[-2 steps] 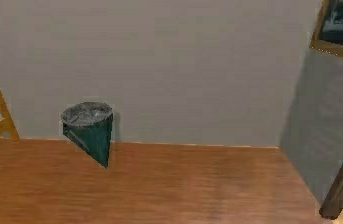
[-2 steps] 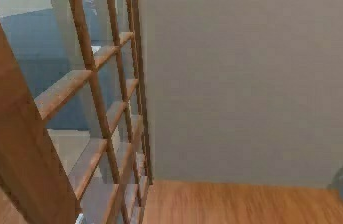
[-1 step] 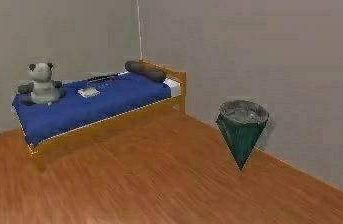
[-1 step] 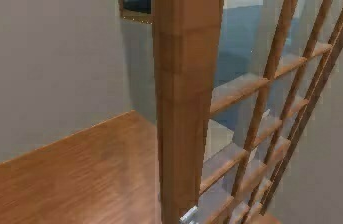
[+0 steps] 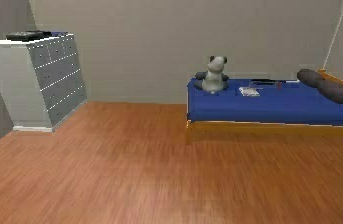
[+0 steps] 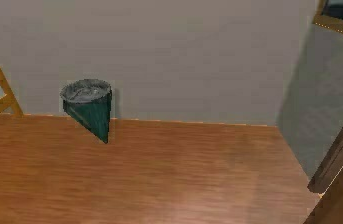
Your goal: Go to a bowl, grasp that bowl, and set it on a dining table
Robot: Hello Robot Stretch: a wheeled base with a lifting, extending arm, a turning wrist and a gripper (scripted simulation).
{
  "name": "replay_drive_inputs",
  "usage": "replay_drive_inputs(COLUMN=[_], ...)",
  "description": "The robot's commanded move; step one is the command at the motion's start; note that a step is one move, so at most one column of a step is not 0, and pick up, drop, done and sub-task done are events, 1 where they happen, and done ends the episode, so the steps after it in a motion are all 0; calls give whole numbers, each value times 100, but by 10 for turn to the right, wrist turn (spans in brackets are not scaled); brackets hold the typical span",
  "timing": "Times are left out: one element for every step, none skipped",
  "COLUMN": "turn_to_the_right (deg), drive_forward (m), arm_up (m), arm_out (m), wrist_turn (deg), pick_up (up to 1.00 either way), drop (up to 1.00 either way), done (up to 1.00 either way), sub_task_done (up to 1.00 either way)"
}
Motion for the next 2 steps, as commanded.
replay_drive_inputs(turn_to_the_right=[-120,0], drive_forward=[0,25], arm_up=[0,0], arm_out=[0,0], wrist_turn=[0,0], pick_up=[0,0], drop=[0,0], done=[0,0], sub_task_done=[0,0])
